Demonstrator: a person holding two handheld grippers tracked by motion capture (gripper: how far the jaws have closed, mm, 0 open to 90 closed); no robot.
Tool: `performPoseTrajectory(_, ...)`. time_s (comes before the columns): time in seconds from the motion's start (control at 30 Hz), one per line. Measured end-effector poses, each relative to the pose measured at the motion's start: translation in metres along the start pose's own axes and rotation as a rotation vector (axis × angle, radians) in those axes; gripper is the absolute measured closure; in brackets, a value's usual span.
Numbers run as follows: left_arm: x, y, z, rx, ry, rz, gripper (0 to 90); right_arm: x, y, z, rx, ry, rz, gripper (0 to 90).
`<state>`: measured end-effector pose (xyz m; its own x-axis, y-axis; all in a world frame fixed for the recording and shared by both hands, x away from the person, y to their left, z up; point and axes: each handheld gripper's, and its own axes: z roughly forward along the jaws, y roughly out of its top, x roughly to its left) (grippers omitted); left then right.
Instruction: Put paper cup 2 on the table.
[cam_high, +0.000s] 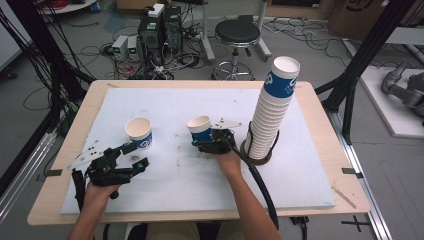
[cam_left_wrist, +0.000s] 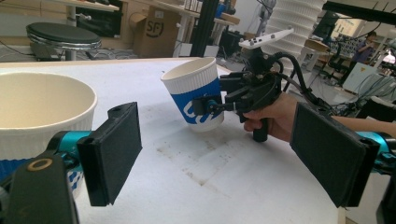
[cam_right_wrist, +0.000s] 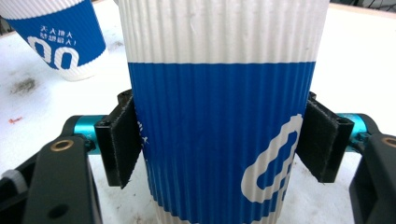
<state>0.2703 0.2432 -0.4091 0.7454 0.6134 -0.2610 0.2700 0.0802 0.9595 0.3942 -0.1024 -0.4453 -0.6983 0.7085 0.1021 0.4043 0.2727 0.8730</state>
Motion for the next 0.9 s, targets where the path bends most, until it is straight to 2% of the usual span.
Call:
performPoseTrajectory(0.27,-0.001,0.001,-0.002,-0.001,0.003,0.004,16.5,0.000,0.001,-0.003,0.035,-0.002,0.005,24.9)
performPoseTrajectory(0.47,-0.002,0.001,-0.004,-0.004,0.004,0.008,16.7,0.004,0.003,-0.013,0.096,-0.015,-0.049,23.9)
performPoseTrajectory(0.7,-0.003,0.001,-0.007,-0.005,0.010,0.008,16.7,0.002,0.002,-0.019,0.133,-0.012,-0.066,20.3)
performPoseTrajectory(0.9,-0.004,0.001,-0.010,-0.005,0.015,0.011,16.7,0.004,0.002,-0.022,0.200,0.001,-0.088,17.4)
